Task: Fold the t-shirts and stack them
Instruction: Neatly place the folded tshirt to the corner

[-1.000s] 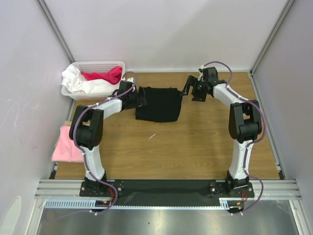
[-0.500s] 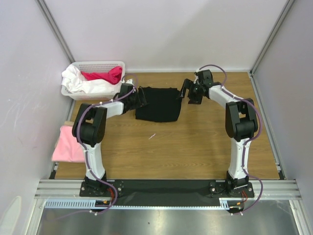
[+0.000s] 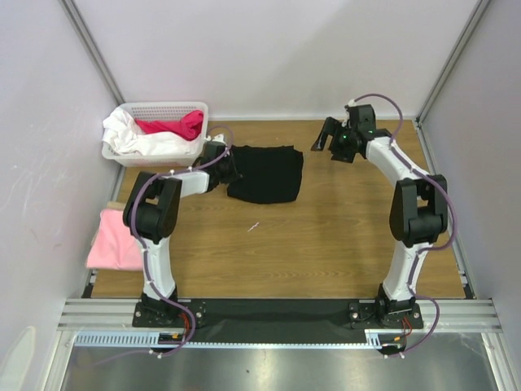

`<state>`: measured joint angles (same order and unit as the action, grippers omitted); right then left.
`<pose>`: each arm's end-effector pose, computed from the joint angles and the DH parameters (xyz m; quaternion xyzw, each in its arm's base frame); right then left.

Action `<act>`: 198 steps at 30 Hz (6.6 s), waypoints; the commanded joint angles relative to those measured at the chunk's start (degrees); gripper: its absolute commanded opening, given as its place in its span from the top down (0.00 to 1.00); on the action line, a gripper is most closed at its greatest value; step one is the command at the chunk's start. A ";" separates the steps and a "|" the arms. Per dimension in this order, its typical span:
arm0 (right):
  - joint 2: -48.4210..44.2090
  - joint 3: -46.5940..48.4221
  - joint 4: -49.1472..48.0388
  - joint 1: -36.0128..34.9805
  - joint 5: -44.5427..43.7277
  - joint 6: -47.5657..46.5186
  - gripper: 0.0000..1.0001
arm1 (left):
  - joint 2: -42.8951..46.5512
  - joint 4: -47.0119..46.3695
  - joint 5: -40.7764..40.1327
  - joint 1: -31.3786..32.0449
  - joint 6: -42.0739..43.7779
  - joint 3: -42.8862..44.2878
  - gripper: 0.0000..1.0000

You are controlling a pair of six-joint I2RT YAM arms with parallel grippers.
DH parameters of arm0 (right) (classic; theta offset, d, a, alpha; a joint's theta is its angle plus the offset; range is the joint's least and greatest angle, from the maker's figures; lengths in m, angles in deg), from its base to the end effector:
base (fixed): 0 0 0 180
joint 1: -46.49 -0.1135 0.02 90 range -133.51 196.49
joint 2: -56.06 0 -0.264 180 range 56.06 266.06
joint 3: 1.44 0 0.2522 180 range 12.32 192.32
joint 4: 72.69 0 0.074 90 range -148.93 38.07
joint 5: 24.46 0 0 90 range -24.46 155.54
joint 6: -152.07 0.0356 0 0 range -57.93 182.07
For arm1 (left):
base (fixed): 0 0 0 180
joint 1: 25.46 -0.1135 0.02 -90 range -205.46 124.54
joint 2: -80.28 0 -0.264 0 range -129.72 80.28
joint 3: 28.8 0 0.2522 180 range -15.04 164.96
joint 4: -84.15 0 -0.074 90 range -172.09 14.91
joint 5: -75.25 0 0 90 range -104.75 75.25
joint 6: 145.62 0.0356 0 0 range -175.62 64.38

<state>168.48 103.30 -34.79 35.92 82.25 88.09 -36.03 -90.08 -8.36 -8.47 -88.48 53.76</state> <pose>0.4368 0.0919 0.2466 0.0687 0.9150 0.2451 0.3129 0.4111 -0.1298 0.1404 -0.1011 0.8978 -0.2251 0.3648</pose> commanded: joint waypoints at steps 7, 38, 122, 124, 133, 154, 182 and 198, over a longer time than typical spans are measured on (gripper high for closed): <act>-10.37 -2.38 4.16 3.27 -2.47 -1.85 0.11 | 19.44 23.69 -7.96 4.10 12.91 -10.95 1.00; -16.98 -12.93 5.39 13.20 -5.63 -5.72 0.11 | 56.70 47.20 -40.23 2.70 50.07 -20.18 1.00; 1.40 4.64 8.73 6.52 -7.66 -4.93 0.13 | 70.78 20.54 1.00 -56.12 56.26 -25.31 0.07; 0.70 5.61 8.29 6.70 -7.31 -5.10 0.13 | 71.48 24.92 1.25 -54.09 48.53 -23.63 0.07; -12.20 -1.84 2.41 8.98 -8.01 -5.10 0.09 | 70.79 26.89 11.18 -53.47 29.79 -28.00 0.05; -23.65 -13.99 -1.03 13.82 -5.46 -4.22 0.06 | 57.78 13.52 -10.87 -39.15 4.39 -41.64 0.10; -24.78 0.52 -9.98 17.69 0.96 -2.20 0.01 | 61.73 29.79 11.51 -28.86 30.67 -0.85 0.00; -49.40 -36.30 -16.93 17.60 -2.38 1.31 0.00 | 72.98 22.84 5.39 -22.36 20.64 -20.45 0.00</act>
<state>122.87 68.92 -48.29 53.47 81.79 88.23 34.98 -65.03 -0.64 -33.15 -66.38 33.82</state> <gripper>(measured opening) 0.994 0.996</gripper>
